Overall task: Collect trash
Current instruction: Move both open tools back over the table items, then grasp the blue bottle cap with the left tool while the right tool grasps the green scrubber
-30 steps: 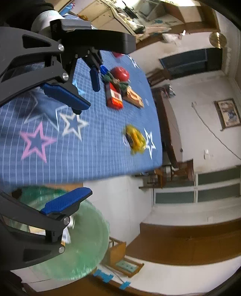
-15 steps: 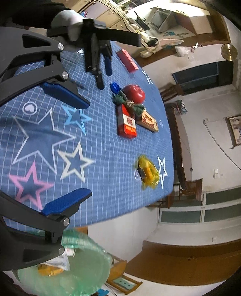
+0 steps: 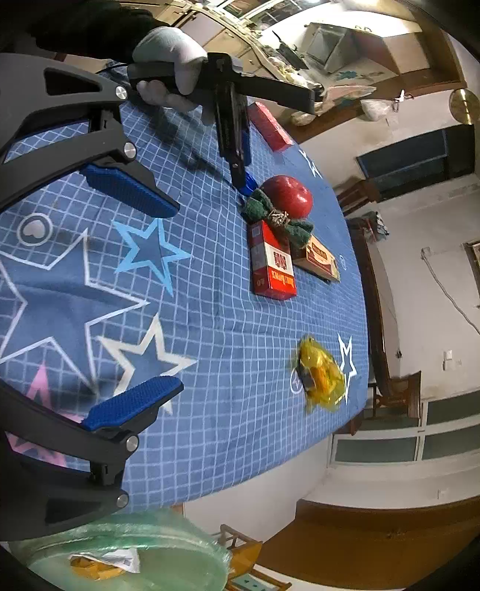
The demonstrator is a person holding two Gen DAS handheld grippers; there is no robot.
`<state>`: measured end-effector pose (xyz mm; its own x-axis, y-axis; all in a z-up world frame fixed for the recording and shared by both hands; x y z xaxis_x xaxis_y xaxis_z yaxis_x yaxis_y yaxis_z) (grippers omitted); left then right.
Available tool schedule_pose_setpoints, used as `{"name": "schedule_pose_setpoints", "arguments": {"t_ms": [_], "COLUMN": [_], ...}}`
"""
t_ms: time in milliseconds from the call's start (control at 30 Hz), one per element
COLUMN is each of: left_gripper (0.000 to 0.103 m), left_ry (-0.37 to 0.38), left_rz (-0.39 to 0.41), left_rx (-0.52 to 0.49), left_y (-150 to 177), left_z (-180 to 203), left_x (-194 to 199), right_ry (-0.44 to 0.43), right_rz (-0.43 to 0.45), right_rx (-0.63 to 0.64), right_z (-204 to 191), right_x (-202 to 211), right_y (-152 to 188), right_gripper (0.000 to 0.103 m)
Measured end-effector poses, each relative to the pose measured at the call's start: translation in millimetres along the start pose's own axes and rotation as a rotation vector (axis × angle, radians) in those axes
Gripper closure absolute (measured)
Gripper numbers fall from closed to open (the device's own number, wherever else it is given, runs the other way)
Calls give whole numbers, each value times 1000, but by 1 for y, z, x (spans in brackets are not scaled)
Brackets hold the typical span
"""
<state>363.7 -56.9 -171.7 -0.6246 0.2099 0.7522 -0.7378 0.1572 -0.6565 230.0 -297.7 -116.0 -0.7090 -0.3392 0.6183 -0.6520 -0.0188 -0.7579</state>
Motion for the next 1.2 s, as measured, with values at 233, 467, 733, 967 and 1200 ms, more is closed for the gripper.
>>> {"name": "schedule_pose_setpoints", "arguments": {"t_ms": [233,467,733,967,1200], "left_gripper": [62,62,62,62,62], "left_ry": [38,70,97,110,114], "left_rz": [23,28,33,36,36], "left_rx": [7,14,35,44,42], "left_y": [0,5,6,6,6], "left_z": [10,10,7,6,9], "left_x": [-4,0,1,4,3], "right_ry": [-60,-82,-118,-401,-438], "right_rz": [-62,-147,-187,-177,-174], "right_rx": [102,264,453,33,-173], "right_z": [-17,-28,-42,-48,-50], "right_x": [-33,-85,-117,-125,-144], "right_y": [-18,-44,-76,-96,-101], "right_gripper": [24,36,31,43,57]}}
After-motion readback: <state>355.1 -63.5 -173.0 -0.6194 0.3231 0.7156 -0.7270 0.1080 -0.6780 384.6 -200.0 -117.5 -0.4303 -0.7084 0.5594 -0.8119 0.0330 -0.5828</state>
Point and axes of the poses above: each gripper's, at about its wrist camera, not at the fingertips, and x roughly against the way its jaws point, z to its right, y to its underside, the point moved 8 cm from there along -x, roughly the way its jaws point, and after that the axes turned 3 degrees about z, right-handed, at the moved point
